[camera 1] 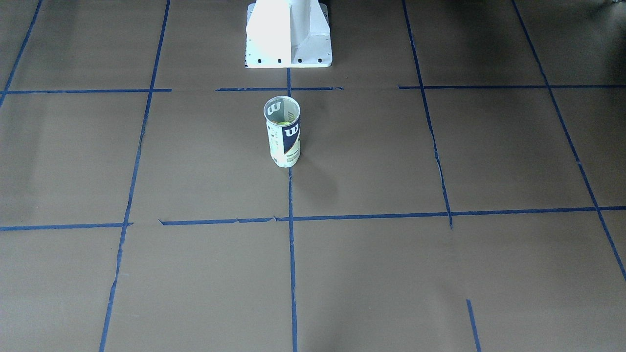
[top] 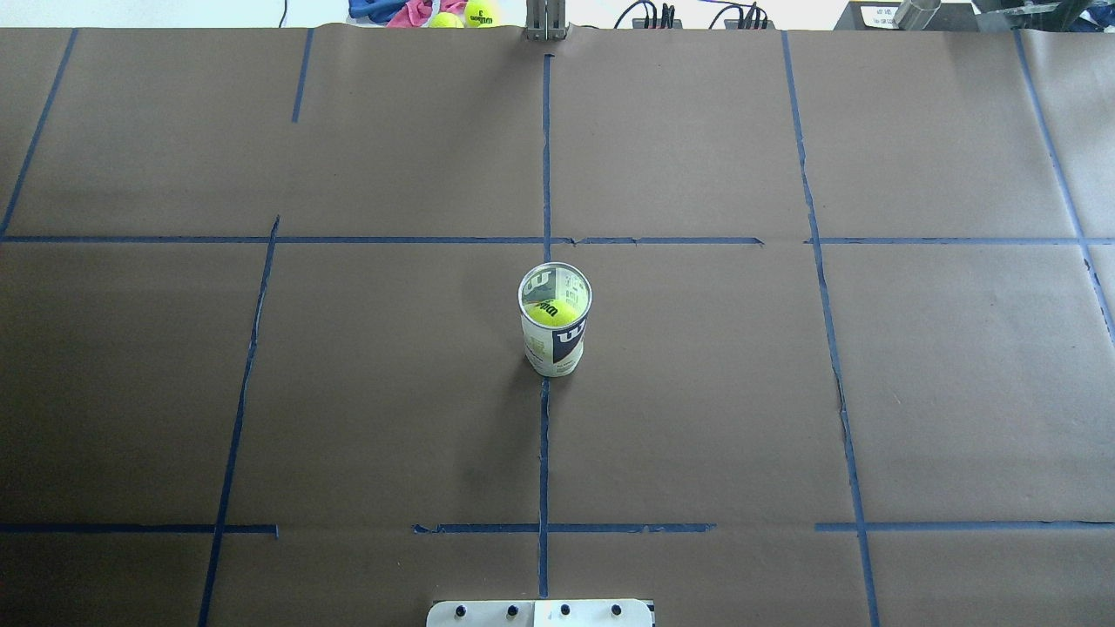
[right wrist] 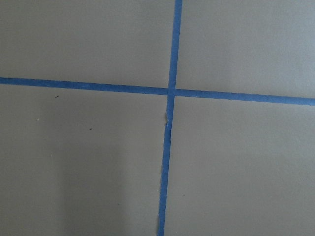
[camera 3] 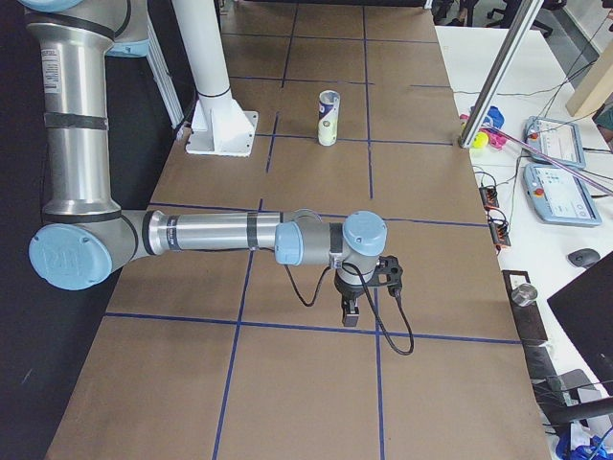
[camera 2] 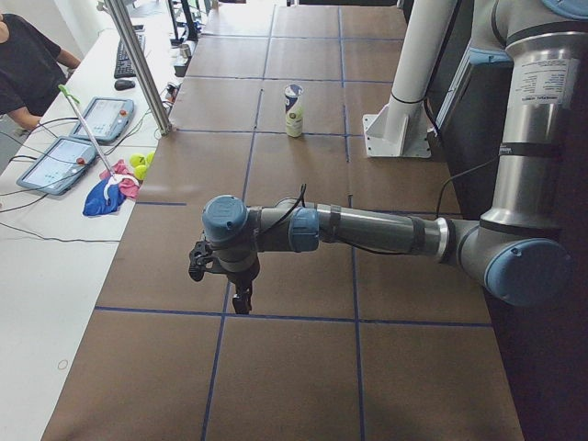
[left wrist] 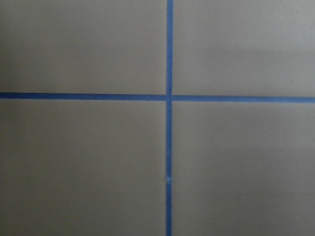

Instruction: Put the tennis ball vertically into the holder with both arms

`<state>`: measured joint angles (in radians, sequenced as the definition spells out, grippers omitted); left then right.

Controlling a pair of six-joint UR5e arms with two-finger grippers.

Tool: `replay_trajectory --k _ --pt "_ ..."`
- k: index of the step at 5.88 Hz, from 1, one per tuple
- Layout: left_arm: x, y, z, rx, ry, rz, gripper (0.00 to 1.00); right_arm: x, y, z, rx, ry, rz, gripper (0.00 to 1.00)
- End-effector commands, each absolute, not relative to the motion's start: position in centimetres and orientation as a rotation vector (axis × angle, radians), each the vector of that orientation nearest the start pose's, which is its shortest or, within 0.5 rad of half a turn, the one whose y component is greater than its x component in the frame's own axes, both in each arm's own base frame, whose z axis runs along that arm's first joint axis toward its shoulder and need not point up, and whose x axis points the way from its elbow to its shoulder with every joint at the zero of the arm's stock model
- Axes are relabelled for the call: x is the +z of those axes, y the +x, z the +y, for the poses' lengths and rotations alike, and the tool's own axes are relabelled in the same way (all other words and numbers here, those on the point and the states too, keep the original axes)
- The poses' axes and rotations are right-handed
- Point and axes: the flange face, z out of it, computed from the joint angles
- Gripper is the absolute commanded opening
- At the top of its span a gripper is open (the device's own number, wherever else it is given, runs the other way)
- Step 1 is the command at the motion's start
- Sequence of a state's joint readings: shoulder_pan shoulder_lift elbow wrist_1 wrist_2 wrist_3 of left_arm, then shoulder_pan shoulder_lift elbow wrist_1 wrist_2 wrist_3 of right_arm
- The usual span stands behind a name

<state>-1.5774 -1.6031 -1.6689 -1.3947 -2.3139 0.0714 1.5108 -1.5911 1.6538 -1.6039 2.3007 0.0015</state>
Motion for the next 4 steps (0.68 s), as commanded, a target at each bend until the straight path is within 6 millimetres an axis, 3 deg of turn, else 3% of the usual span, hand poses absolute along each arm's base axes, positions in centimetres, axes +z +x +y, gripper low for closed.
replay_trajectory --k 1,2,3,4 --pt "62.7 -7.1 -48.9 0.064 -0.059 0.703 1.0 63.6 3.7 -47.6 -0.062 -0.007 -0.747 1.0" --pt "63.2 -6.9 -47.6 0.065 -0.058 0.729 1.0 62.9 3.5 -47.0 -0.066 -0.033 -0.789 1.0" --pt "63.0 -6.7 -47.2 0.062 -0.056 0.755 1.0 64.1 3.5 -45.7 -0.159 -0.029 -0.785 1.0" --pt "62.6 -6.7 -46.9 0.072 -0.033 0.75 1.0 64.2 3.6 -45.8 -0.164 -0.024 -0.781 1.0"
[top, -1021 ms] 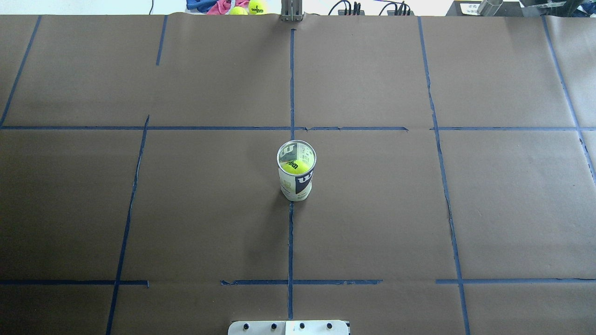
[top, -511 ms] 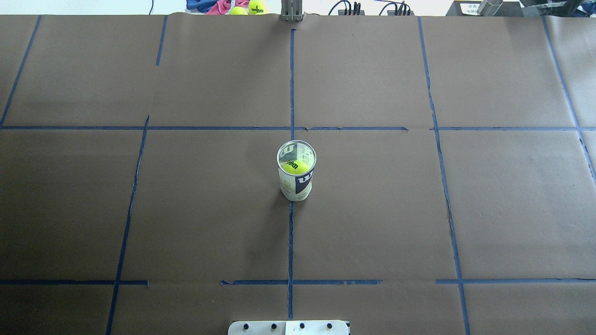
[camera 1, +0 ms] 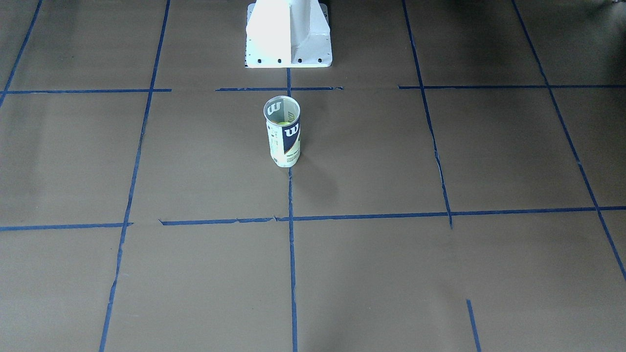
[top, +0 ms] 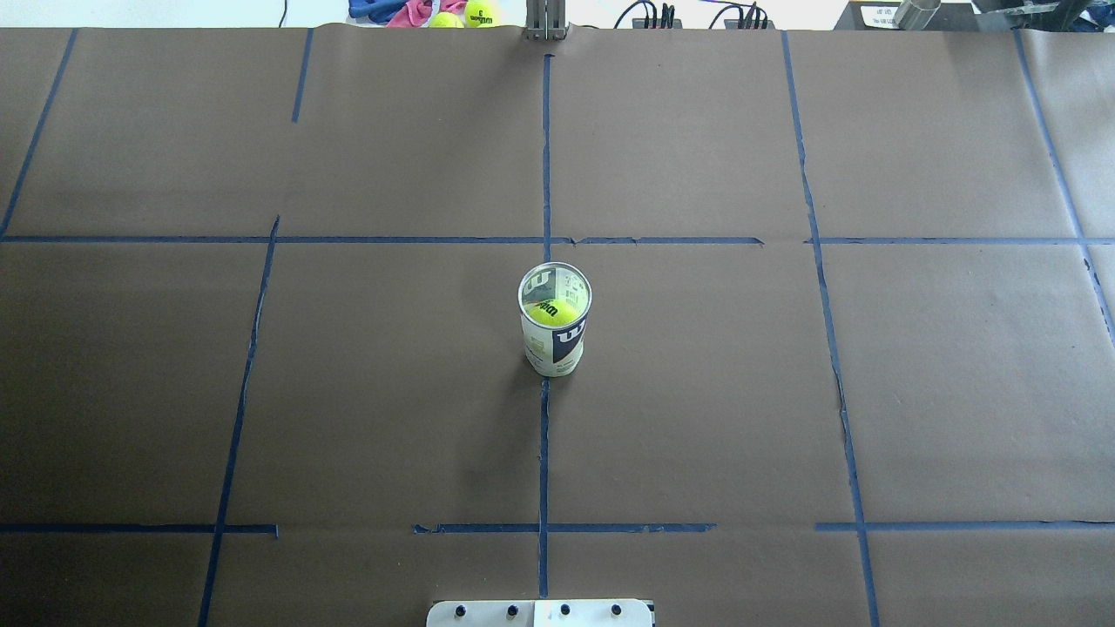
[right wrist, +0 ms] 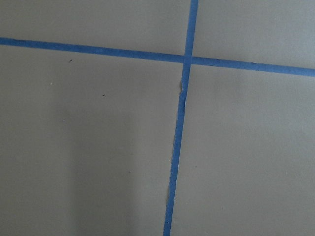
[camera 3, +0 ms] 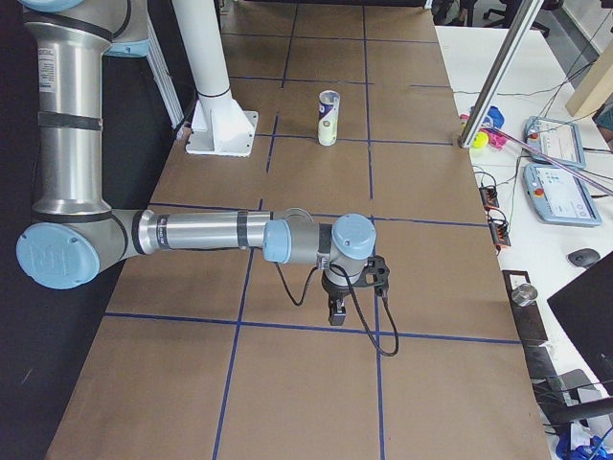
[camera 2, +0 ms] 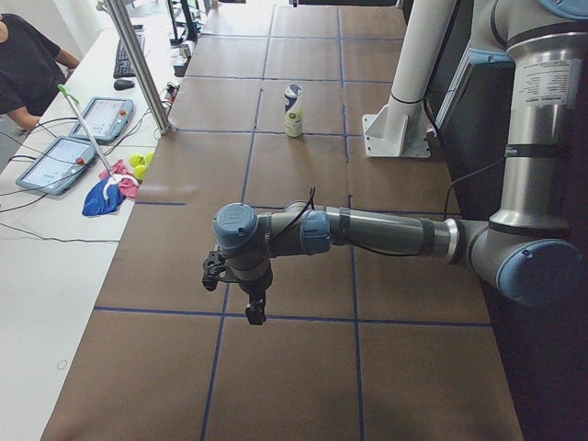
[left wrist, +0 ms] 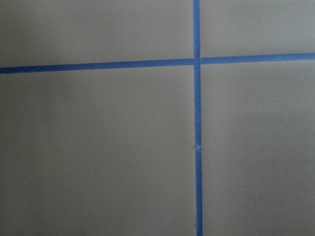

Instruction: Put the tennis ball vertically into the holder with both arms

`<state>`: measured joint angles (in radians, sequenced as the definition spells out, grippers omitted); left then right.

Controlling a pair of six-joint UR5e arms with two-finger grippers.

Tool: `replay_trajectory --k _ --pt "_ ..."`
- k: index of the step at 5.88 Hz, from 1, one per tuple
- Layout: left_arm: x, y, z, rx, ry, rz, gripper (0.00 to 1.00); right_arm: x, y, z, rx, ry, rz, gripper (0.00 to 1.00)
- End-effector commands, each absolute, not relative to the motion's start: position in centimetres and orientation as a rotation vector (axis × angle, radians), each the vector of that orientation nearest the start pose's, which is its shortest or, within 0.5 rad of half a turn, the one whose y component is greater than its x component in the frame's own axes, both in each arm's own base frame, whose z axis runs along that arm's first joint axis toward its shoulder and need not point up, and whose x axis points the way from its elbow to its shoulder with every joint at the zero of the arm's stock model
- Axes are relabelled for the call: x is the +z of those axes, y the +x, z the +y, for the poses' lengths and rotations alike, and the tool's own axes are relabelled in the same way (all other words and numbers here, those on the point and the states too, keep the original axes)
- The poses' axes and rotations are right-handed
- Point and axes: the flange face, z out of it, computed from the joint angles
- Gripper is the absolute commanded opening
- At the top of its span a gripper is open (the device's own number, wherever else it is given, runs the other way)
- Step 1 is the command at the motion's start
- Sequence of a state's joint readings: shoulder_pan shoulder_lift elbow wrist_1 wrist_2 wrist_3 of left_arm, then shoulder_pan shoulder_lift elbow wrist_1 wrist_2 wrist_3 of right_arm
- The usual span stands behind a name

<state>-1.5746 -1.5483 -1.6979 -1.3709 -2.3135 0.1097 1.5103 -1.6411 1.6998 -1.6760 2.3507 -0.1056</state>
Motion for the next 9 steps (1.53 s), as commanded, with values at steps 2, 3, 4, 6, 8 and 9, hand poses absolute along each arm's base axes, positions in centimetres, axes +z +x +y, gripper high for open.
replay_trajectory --k 2,3,4,6,8,9 --pt "62.6 -6.7 -46.5 0.076 -0.025 0.754 1.0 63.1 3.1 -46.5 -0.162 -0.011 -0.813 1.0" --pt "61.9 -6.6 -46.5 0.08 -0.01 0.759 1.0 63.4 3.1 -46.2 -0.113 -0.037 -0.812 1.0" --pt "61.6 -6.6 -46.4 0.081 -0.005 0.767 1.0 63.7 3.2 -45.9 0.019 -0.093 -0.801 1.0" --pt "61.4 -6.6 -46.0 0.085 -0.002 0.75 1.0 63.7 3.4 -46.0 0.028 -0.092 -0.776 1.0" --pt "60.4 -6.6 -45.9 0.098 0.017 0.749 1.0 63.9 3.4 -46.1 0.024 -0.094 -0.778 1.0" --pt "61.5 -6.6 -45.8 0.089 -0.008 0.75 1.0 63.6 3.3 -46.1 0.025 -0.091 -0.781 1.0"
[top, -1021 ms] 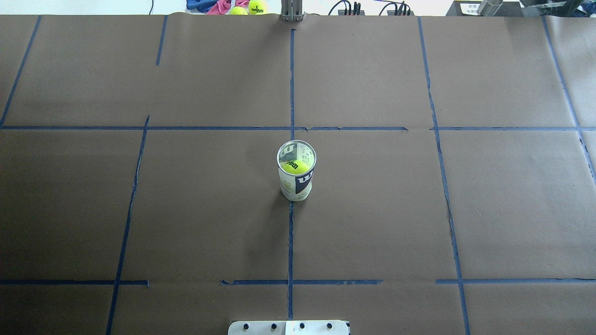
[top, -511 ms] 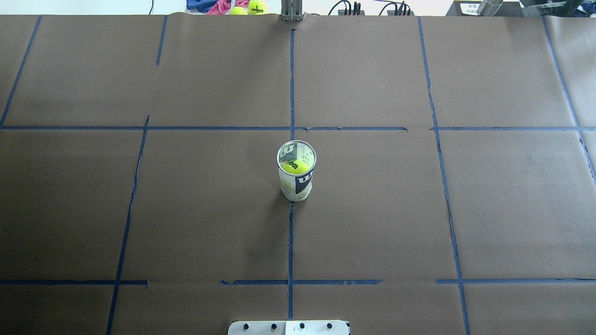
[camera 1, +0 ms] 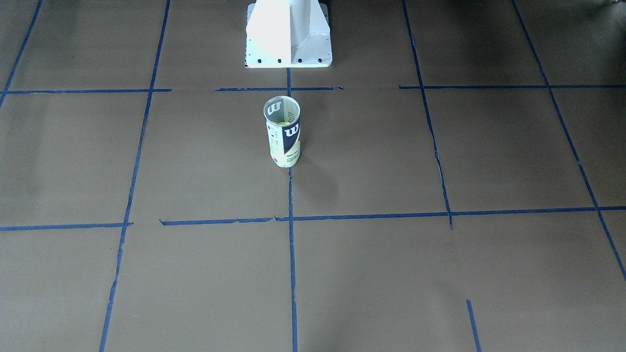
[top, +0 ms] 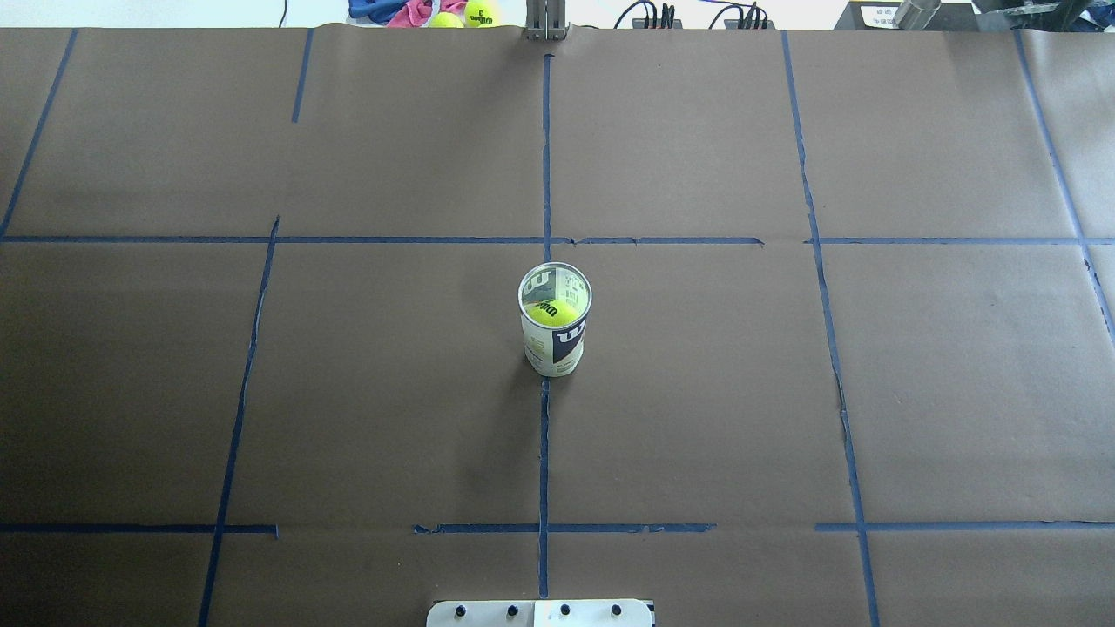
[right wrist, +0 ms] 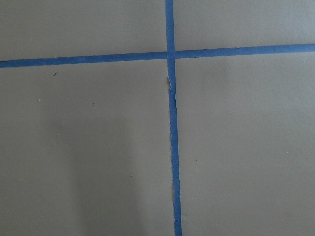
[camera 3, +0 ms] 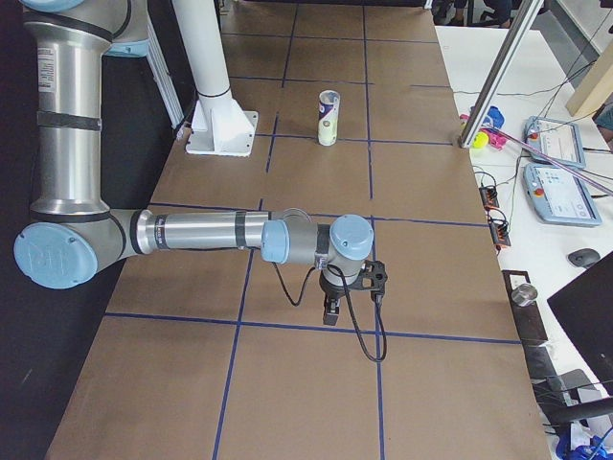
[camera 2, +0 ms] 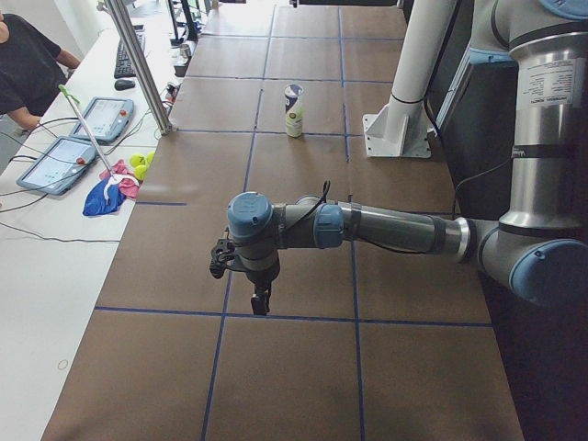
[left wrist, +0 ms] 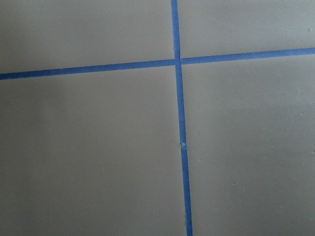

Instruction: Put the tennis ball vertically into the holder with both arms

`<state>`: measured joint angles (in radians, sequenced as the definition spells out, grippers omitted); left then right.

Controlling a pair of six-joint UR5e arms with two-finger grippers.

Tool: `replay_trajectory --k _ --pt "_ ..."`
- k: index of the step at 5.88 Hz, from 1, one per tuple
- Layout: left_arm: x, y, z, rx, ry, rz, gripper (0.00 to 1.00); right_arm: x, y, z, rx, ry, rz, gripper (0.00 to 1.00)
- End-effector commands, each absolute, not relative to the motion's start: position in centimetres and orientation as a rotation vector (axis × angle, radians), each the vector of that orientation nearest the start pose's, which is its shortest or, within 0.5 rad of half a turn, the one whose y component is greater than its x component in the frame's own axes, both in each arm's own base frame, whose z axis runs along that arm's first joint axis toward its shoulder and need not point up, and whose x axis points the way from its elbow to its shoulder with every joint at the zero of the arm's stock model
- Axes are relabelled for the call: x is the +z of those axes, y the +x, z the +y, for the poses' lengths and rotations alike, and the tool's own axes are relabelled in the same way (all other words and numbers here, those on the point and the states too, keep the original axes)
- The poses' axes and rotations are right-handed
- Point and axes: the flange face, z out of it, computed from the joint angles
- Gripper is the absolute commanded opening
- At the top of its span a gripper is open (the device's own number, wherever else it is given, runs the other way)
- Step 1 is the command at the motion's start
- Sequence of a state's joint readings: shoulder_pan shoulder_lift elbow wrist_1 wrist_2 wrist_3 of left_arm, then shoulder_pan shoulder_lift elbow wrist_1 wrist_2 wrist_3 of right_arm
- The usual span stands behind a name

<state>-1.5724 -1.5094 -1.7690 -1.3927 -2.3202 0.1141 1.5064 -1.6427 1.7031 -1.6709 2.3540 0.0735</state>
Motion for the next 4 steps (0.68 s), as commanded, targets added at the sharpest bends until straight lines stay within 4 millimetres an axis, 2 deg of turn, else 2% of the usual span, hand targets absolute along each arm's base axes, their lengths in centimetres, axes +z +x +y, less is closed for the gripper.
replay_trajectory --k 1,4 --pt "61.61 -6.61 -45.68 0.087 -0.013 0.752 1.0 63.61 3.31 -46.28 0.028 -0.092 -0.781 1.0" --pt "61.85 -6.68 -45.49 0.085 -0.014 0.752 1.0 63.02 3.23 -46.59 0.026 -0.083 -0.791 1.0"
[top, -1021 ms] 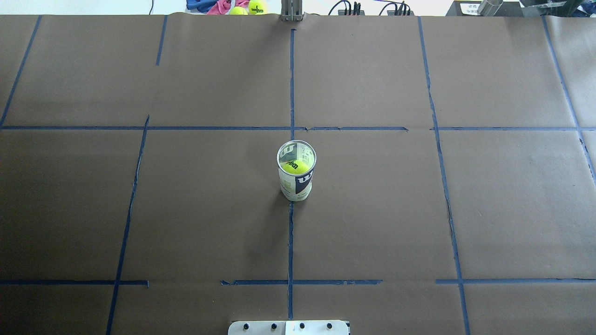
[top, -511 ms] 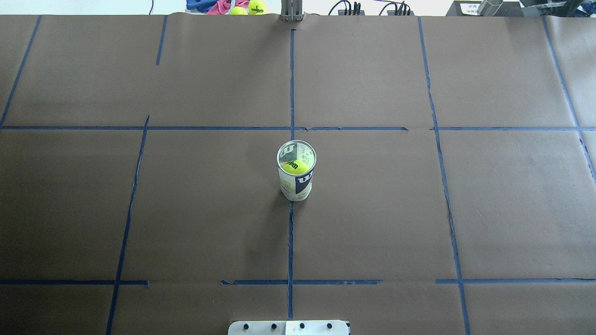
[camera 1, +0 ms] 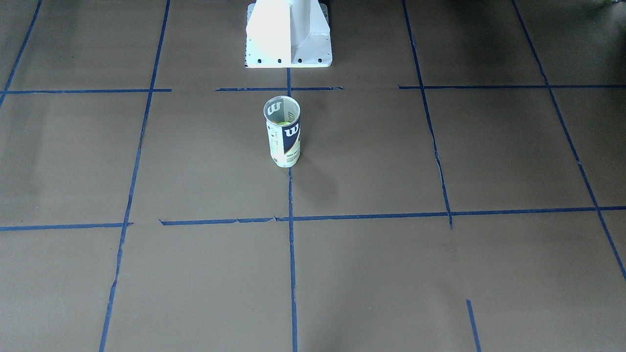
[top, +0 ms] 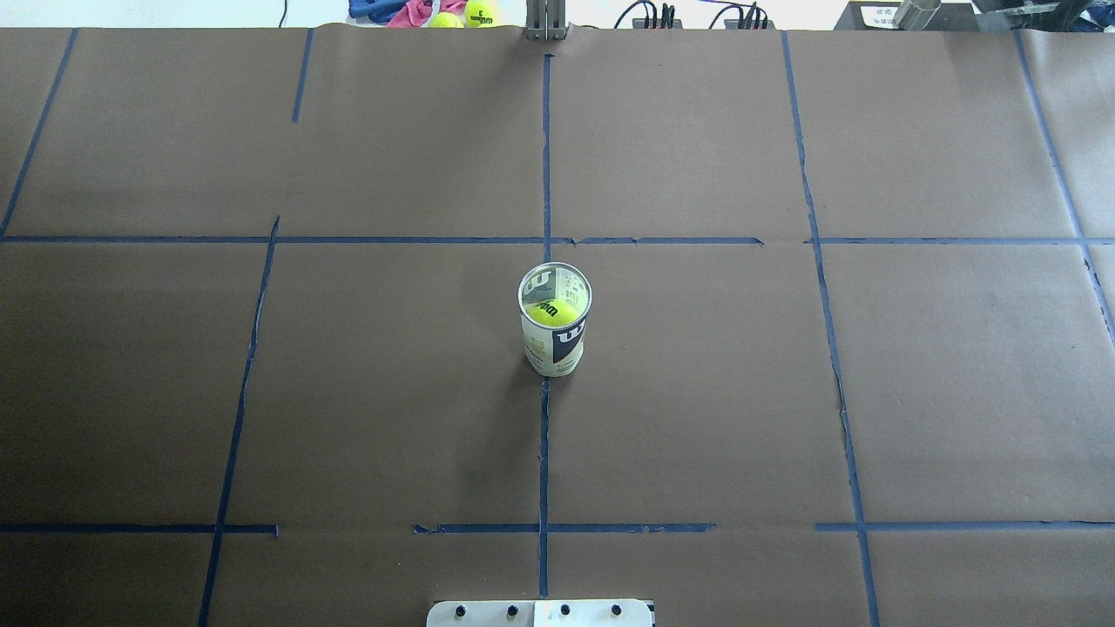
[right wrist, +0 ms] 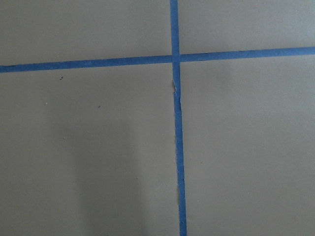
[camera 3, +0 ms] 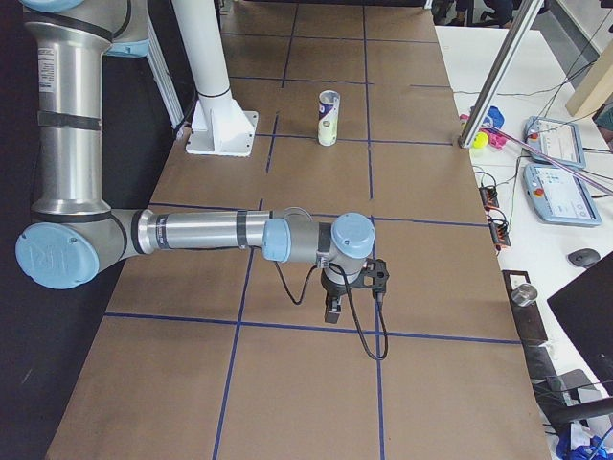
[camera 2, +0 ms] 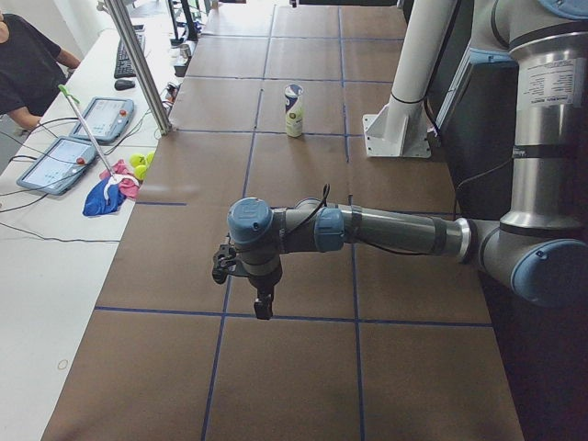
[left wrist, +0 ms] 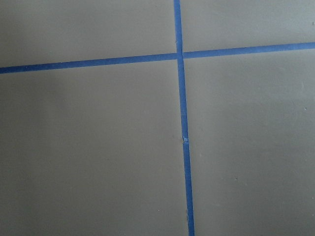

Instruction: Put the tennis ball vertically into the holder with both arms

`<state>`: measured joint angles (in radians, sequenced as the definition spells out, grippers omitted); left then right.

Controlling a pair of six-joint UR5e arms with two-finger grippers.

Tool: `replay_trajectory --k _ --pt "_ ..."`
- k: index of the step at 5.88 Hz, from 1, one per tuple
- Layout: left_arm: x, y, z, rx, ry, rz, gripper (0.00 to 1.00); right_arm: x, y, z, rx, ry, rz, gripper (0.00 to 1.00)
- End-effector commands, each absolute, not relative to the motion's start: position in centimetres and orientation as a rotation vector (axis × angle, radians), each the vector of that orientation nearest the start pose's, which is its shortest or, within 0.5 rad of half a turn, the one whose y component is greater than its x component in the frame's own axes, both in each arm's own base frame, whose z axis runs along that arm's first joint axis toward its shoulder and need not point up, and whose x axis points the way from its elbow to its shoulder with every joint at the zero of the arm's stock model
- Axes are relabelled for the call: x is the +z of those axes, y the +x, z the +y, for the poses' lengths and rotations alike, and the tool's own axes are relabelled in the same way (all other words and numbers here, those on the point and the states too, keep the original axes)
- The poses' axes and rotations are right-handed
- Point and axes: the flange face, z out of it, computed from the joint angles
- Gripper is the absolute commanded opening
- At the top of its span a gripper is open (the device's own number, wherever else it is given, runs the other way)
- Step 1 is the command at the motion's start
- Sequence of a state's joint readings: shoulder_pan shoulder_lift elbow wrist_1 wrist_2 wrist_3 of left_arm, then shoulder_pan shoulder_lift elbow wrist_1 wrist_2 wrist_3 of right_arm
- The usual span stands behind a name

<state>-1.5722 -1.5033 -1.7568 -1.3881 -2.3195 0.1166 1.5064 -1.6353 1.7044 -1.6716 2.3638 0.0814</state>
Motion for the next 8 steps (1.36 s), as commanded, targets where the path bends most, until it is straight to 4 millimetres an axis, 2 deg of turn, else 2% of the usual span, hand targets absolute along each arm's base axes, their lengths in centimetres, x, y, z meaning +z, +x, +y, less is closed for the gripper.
replay_trajectory --k 1,4,6,8 --pt "62.0 -6.6 -45.7 0.076 -0.023 0.752 1.0 62.8 3.2 -46.7 0.022 -0.077 -0.791 1.0" --pt "62.3 -6.7 -45.1 0.018 -0.074 0.754 1.0 62.2 3.2 -47.2 0.028 -0.07 -0.799 1.0" --pt "61.5 -6.8 -45.3 0.028 -0.055 0.749 1.0 62.7 3.3 -47.0 0.022 -0.075 -0.793 1.0" --pt "60.7 -6.8 -45.2 0.034 -0.04 0.749 1.0 61.9 3.3 -46.5 0.011 -0.057 -0.79 1.0"
